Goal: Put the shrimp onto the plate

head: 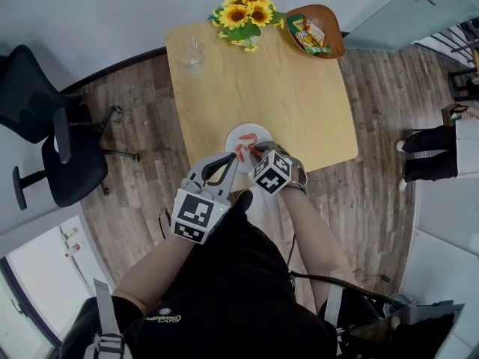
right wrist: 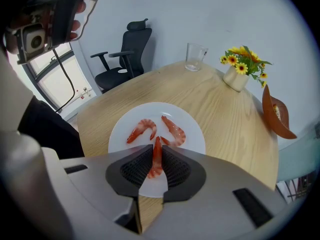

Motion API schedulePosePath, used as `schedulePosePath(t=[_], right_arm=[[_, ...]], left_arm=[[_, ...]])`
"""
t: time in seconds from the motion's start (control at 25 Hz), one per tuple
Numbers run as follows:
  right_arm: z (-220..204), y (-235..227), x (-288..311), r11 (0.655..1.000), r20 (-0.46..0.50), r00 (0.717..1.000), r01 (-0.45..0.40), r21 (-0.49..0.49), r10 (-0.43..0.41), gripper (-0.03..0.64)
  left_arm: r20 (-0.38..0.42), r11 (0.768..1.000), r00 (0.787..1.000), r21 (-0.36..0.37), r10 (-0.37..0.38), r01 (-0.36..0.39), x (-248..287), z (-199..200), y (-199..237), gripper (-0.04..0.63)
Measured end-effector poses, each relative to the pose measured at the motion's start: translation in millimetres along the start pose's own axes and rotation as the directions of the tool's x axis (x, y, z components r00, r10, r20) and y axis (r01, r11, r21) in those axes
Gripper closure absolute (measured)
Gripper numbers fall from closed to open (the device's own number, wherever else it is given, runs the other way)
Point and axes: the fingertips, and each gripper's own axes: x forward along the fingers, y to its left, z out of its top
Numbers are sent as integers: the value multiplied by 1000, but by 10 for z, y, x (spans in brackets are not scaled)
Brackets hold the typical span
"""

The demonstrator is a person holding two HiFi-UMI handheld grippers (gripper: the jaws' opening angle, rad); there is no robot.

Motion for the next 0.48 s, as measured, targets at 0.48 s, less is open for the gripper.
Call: schedulePosePath(t=[0.48], right_arm=[[-7,-13,-2,999,12,1000,10,34,-10,554]], left_arm=[[-1,1000,1000,1,-7,7,-1,3,-7,591]])
